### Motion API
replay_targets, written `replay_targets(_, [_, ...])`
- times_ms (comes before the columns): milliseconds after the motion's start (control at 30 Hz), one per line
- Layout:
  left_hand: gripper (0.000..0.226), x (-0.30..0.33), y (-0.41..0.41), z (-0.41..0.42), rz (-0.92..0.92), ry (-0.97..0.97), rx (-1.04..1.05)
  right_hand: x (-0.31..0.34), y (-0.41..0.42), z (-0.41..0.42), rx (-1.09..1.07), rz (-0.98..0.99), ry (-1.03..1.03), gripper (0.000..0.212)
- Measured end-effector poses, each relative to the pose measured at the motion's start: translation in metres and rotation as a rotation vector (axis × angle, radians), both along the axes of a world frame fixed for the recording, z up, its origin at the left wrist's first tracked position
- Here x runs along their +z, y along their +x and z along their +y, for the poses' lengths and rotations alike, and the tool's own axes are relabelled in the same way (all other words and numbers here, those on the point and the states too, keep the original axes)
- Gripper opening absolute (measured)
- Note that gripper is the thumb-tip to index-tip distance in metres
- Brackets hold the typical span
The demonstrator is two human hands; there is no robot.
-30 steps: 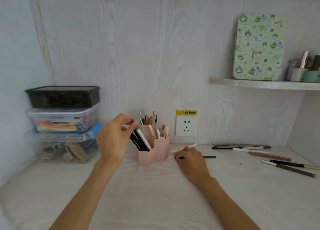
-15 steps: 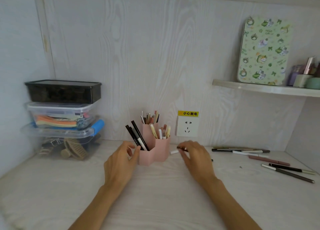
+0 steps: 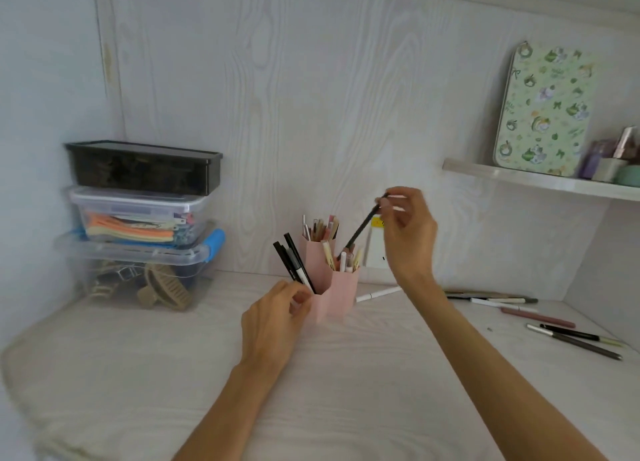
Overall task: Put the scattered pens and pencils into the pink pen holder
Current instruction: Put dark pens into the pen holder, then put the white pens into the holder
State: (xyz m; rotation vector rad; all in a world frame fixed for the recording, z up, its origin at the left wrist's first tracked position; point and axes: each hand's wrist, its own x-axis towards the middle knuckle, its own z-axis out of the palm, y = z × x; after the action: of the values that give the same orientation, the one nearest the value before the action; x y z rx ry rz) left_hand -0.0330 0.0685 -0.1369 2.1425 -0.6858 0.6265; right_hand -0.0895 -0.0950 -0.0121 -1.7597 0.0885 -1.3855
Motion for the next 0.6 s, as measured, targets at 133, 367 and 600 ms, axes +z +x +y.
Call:
replay_targets(133, [0.016, 0.001, -0.002, 0.001, -0.018, -0.005, -0.026, -0.018, 0.015, 0.002, -0.156, 0.391, -0.469, 0.012])
replay_targets(367, [0.01, 0.007, -0.013, -0.003, -0.091, 0.015, -0.095, -0.022, 0.008, -0.03, -0.089, 0.48, -0.739, 0.027])
replay_targets(600, [0.024, 0.011, -0.037, -0.059, -0.186, 0.267, -0.281, -0.072, -0.028, -0.088, -0.242, 0.657, -0.516, 0.029])
